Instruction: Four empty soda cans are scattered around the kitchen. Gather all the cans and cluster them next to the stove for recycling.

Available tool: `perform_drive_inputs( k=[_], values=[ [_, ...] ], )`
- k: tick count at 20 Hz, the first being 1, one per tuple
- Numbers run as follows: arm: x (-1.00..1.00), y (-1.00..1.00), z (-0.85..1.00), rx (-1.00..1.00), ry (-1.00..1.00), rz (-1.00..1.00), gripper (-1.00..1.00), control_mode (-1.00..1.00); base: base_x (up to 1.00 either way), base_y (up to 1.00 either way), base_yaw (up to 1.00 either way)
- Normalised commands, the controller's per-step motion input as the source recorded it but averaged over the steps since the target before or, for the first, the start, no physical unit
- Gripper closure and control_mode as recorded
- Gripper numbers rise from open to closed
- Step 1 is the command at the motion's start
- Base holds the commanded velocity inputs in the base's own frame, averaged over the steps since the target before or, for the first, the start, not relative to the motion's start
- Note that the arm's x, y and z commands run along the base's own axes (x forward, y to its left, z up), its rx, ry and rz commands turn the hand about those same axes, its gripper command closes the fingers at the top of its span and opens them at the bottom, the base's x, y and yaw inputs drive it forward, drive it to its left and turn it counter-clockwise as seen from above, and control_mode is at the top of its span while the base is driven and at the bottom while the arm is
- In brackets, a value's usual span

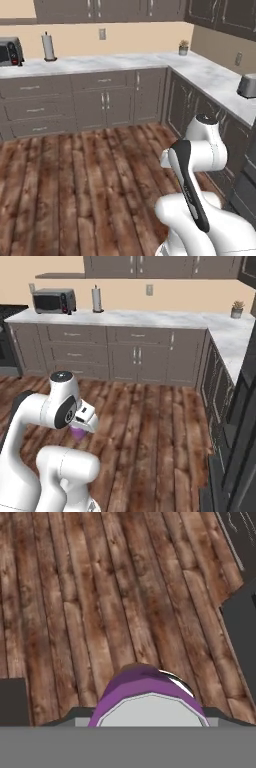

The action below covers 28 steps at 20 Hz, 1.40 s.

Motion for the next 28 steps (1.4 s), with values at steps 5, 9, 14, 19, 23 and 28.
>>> perform_drive_inputs(
  k=[5, 9, 14, 19, 23, 28],
  values=[
    [0.0, 0.0, 0.0, 0.0, 0.0, 0.0, 1.0, 1.0, 1.0, 0.35, -0.04],
    [0.0, 0.0, 0.0, 0.0, 0.0, 0.0, 1.0, 1.0, 1.0, 0.26, 0.0],
    [0.0, 0.0, 0.0, 0.0, 0.0, 0.0, 1.0, 1.0, 1.0, 0.2, 0.01],
    [0.0, 0.0, 0.0, 0.0, 0.0, 0.0, 1.0, 1.0, 1.0, 0.34, 0.03],
    [0.0, 0.0, 0.0, 0.0, 0.0, 0.0, 1.0, 1.0, 1.0, 0.38, 0.03],
    [0.0, 0.0, 0.0, 0.0, 0.0, 0.0, 1.0, 1.0, 0.8, 0.86, 0.0]
  ],
)
